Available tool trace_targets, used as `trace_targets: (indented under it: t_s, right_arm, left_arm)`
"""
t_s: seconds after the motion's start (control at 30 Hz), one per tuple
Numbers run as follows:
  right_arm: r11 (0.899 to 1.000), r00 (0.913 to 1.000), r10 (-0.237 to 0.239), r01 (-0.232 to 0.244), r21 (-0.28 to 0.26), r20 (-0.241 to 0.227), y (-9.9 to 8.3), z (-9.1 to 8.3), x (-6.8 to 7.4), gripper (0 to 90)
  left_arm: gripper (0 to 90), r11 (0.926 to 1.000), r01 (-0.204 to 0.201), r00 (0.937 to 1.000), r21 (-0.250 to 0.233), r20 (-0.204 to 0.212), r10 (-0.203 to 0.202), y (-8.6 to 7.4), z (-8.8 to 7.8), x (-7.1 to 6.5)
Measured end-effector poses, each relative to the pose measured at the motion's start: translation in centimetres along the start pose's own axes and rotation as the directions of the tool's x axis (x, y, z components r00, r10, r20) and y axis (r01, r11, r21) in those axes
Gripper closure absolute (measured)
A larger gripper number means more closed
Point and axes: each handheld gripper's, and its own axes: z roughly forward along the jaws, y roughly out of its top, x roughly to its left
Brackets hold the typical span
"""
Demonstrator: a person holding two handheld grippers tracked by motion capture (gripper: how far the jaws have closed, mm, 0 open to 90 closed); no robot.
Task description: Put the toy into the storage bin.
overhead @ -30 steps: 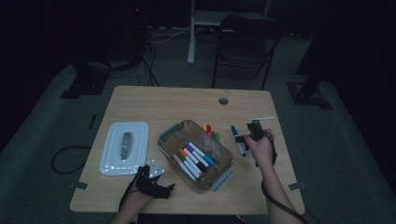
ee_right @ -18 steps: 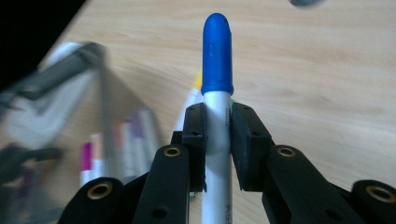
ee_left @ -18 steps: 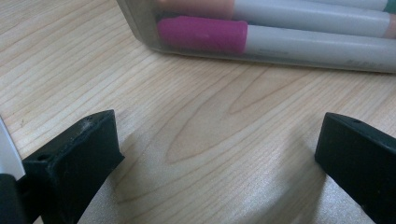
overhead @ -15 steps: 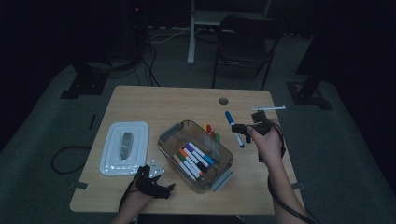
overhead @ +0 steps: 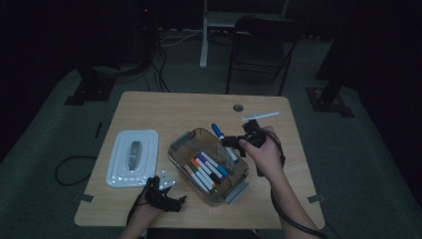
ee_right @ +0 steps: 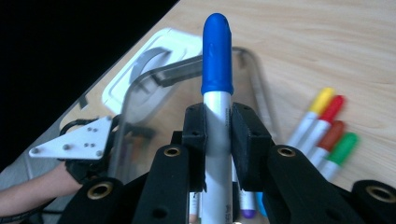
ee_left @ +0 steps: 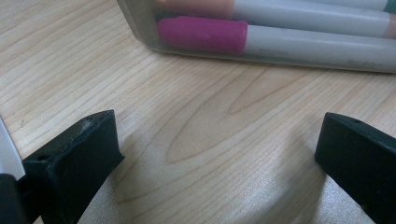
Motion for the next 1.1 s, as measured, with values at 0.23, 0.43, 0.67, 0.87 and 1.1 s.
trace_targets:
  t_s: [0.23,0.43,0.67,0.87,1.1]
  right_arm:
    - [0.991,0.9980,-0.040,0.046,0.126,-0.049,-0.4,4.7,2.1,76.4]
    - [0.973,0.9969,-0.044,0.058,0.225,-0.065,-1.3,8.6,2.9,76.4]
    - [0.948,0.9975,-0.047,0.062,0.313,-0.053,-2.4,11.6,3.1,76.4]
    - [0.932,0.9980,-0.041,0.055,0.357,-0.049,-2.7,13.2,3.2,76.4]
    - [0.908,0.9987,-0.046,0.050,0.415,-0.020,-3.1,15.0,3.0,76.3]
  left_arm:
    - [0.5,1.0000,0.000,1.0000,0.000,0.000,0.000,0.0,0.0,0.0]
    - [0.5,1.0000,-0.001,1.0000,0.001,0.000,0.001,0.0,0.0,0.0]
    - [0.5,1.0000,-0.001,1.0000,-0.001,-0.001,0.001,0.0,0.0,0.0]
    - [0.5,1.0000,0.000,1.0000,-0.002,-0.002,0.000,0.0,0.0,0.0]
    - [0.5,1.0000,0.000,1.0000,-0.001,-0.001,0.000,0.0,0.0,0.0]
